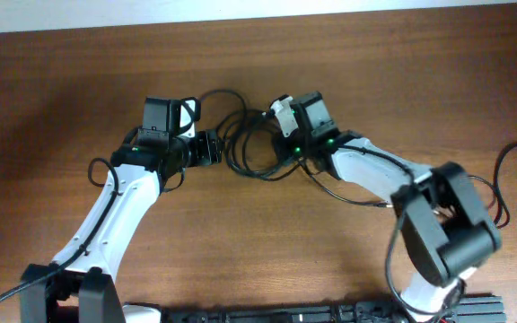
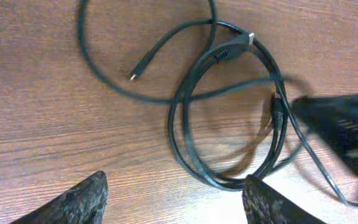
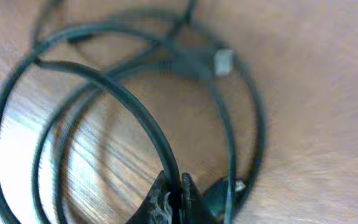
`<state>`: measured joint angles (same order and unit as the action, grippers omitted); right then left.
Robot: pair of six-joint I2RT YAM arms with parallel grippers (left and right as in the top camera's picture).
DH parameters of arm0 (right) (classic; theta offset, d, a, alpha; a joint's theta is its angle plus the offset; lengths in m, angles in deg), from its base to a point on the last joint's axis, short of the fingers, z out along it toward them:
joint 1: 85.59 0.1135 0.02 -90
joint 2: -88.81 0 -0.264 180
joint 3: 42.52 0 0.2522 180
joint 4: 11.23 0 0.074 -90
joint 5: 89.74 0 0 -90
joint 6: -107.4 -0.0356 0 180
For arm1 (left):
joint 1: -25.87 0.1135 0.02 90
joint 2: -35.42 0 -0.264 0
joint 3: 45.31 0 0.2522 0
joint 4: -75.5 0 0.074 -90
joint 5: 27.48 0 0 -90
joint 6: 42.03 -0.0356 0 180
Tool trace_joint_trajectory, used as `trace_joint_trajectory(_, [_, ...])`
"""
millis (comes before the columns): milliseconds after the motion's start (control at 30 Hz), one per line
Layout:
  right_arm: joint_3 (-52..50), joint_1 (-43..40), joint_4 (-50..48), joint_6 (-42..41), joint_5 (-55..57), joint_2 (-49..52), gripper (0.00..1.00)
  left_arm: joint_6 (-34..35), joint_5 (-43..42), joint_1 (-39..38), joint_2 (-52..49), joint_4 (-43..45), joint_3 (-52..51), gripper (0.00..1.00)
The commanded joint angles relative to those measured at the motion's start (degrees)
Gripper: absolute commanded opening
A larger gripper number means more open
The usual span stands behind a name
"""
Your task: Untangle cables
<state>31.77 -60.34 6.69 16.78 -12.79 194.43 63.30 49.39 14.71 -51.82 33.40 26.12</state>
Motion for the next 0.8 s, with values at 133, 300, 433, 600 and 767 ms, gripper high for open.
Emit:
trace_joint_trajectory(133, [0.9, -1.88, 0.44, -9.03, 0.22, -22.1, 0.04, 0.48, -5.05, 0.07, -0.09, -0.17, 0.55, 0.72])
trace_joint_trajectory(300, [0.87, -1.53, 2.49, -16.44, -5.2, -23.1, 0.04, 0.48, -12.98, 0.07, -0.2, 4.44, 0.55, 0.75])
trace_joint_trajectory(433, [0.87, -1.51, 2.54, -16.46, -7.34, -23.08, 0.04, 0.48, -13.6, 0.02, -4.7, 9.55, 0.55, 0.78])
trace_joint_trajectory(600, [0.87, -1.51, 3.13, -16.41, -7.32, -23.1, 0.04, 0.5, -14.8, 0.02, -15.3, 18.75, 0.55, 0.68])
trace_joint_trajectory(767, [0.9, -3.98, 9.53, -16.28, -0.35, -23.23, 0.04, 0.48, -14.91, 3.19, -13.99, 19.74, 0.57, 0.0])
